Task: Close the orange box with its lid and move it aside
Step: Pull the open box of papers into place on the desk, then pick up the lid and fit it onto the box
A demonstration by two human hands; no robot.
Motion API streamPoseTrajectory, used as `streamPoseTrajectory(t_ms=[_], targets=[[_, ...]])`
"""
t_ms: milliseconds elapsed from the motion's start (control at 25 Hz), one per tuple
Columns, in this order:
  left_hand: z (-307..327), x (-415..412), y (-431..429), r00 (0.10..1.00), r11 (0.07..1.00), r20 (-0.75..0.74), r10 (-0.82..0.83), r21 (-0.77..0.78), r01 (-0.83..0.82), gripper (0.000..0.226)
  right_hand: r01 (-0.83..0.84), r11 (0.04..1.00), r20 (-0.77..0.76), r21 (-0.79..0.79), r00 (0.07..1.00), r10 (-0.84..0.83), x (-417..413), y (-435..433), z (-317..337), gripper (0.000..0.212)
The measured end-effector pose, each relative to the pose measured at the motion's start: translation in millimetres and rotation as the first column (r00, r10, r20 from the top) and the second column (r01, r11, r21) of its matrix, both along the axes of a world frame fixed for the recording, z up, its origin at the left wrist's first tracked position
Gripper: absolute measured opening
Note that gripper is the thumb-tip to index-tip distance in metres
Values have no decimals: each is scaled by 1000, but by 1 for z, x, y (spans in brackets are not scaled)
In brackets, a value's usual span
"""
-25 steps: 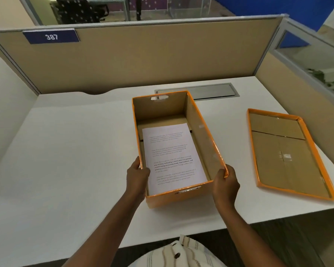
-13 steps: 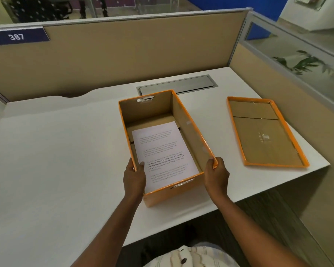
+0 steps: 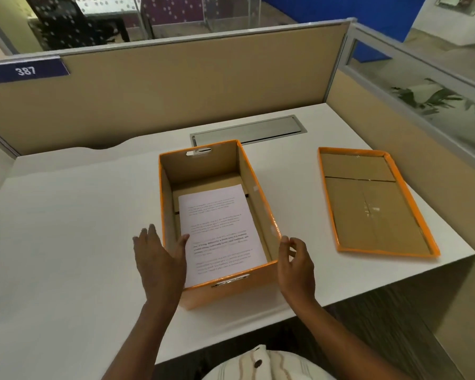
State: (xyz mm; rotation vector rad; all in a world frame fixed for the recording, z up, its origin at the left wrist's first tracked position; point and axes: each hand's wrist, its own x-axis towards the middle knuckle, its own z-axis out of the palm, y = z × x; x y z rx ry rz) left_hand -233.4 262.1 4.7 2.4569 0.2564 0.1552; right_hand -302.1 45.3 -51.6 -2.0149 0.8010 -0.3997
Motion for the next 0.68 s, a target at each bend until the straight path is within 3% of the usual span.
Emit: streamPoseTrajectory(t_ms=[120,320,560,680], targets=[[22,-5,-56,957,982,223,-184,8,187,48,43,999,11,12,999,-43,16,-46,3,54],[27,-6,-179,905,891,225,-360,-204,405,20,76,997,45,-17,996,-75,41,-117,0,42],[-6,18,-288,892,874,-99,-440,-274,401,31,86,991,25,-103,996,-84,49,-184,-9,40],[-32,33,-317,802,874,-357,-479,-283,396,40,87,981,-80,-174,992,-102,49,-223,-17,45]])
